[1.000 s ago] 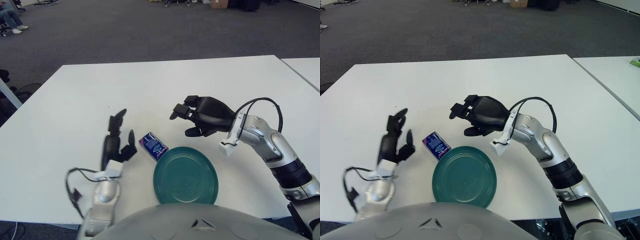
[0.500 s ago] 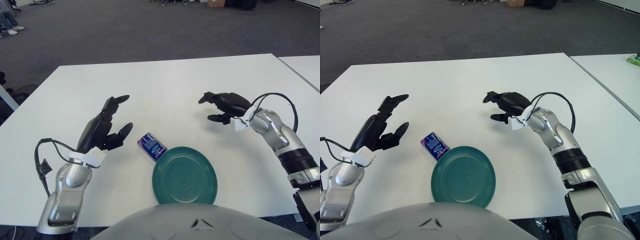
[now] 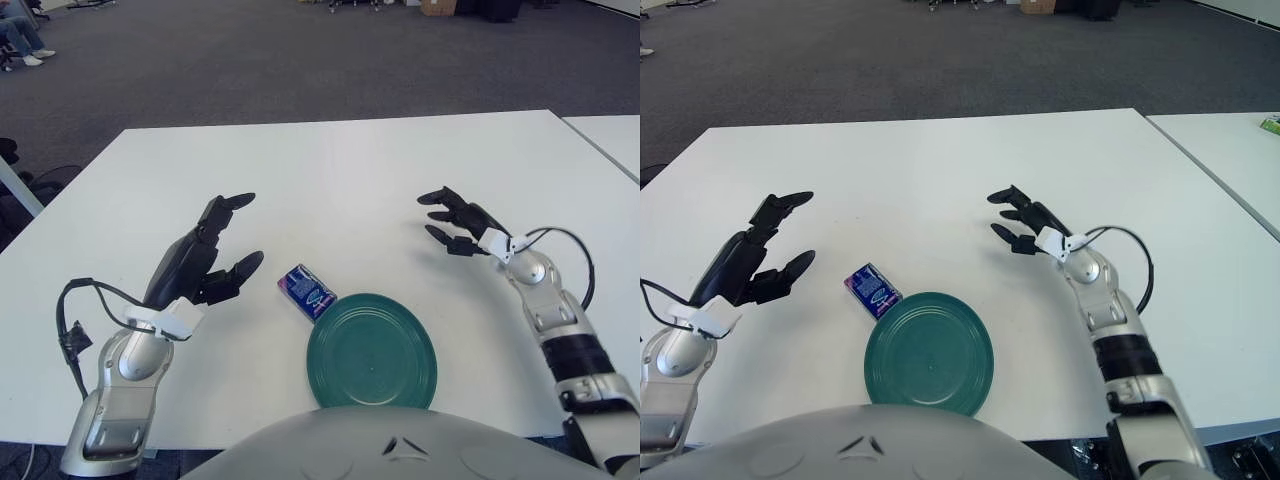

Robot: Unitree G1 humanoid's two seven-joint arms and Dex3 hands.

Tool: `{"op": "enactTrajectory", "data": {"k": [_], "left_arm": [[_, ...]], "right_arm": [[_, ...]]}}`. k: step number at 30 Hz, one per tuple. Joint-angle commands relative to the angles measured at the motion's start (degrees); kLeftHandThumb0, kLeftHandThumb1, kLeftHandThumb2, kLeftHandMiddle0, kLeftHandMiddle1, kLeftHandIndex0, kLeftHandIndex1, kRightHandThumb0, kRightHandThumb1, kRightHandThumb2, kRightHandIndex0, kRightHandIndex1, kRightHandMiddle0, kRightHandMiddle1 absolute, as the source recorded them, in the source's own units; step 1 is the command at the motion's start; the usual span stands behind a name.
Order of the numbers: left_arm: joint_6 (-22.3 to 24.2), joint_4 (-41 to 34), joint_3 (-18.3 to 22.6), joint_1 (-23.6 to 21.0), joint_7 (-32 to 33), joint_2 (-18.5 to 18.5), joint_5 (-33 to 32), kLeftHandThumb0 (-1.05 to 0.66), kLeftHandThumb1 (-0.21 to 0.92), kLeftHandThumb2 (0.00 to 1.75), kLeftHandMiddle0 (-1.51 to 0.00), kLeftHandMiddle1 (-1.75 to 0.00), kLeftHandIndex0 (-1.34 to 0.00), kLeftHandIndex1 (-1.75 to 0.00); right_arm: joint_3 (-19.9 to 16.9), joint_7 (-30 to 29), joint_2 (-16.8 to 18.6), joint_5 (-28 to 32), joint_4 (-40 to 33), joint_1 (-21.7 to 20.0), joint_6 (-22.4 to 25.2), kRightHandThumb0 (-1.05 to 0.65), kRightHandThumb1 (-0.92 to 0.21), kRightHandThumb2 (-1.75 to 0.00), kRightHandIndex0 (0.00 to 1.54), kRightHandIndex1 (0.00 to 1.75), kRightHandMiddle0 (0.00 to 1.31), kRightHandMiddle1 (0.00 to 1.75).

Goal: Put the gum into the plate.

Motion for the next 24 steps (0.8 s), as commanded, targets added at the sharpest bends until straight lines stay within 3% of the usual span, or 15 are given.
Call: {"op": "enactTrajectory", "data": {"k": [1,3,6,10,18,24], "left_arm": [[-4.13,2.58,-0.39,-1.96,1.36,1.12,2.87,-0.84,0.92,0.58,-0.28,0.00,0.00,-0.77],[-5.26,3.35,-0.68,-2.47,1.50,1.53,4.08,-0.84,0.92,0.59,-0.28,0.00,0.00,-0.77],[-10.60,7.44,-3.57,-5.67,4.99,3.48,13.61,-0.84,0.92,0.53,-0.29,0.00,0.00,-0.78],[-13.96,9.98,-7.27,-8.97,6.22,5.79,22.54,-0.83,0.92,0.40,-0.29,0.00,0.00,-0.85],[-18.59,12.69,-9.75,-12.60,0.09,12.95,24.64,-0.80,0.90,0.21,-0.28,0.00,-0.01,-0.93],[-22.52,17.70,-12.02,-17.69,-0.82,16.32,27.12,-0.77,0.88,0.18,-0.26,0.00,0.00,-0.88]], "right_arm": [[-4.21,-3.79,9.88,12.06,-9.60,9.30,10.61,-0.61,-0.92,-0.70,0.53,0.11,0.04,0.85],[-4.05,-4.73,11.10,12.76,-11.39,11.15,11.94,-0.61,-0.92,-0.70,0.54,0.12,0.05,0.85],[-3.91,-6.66,14.06,15.19,-15.48,16.06,14.28,-0.61,-0.92,-0.71,0.58,0.14,0.07,0.87],[-2.92,-8.17,16.26,16.49,-21.05,21.87,16.29,-0.61,-0.92,-0.71,0.61,0.15,0.09,0.87],[3.48,-8.83,17.52,16.47,-33.99,37.51,17.99,-0.62,-0.92,-0.70,0.61,0.15,0.09,0.86],[5.05,-8.74,16.56,16.04,-36.33,40.86,19.88,-0.61,-0.92,-0.67,0.63,0.17,0.10,0.86]]}}
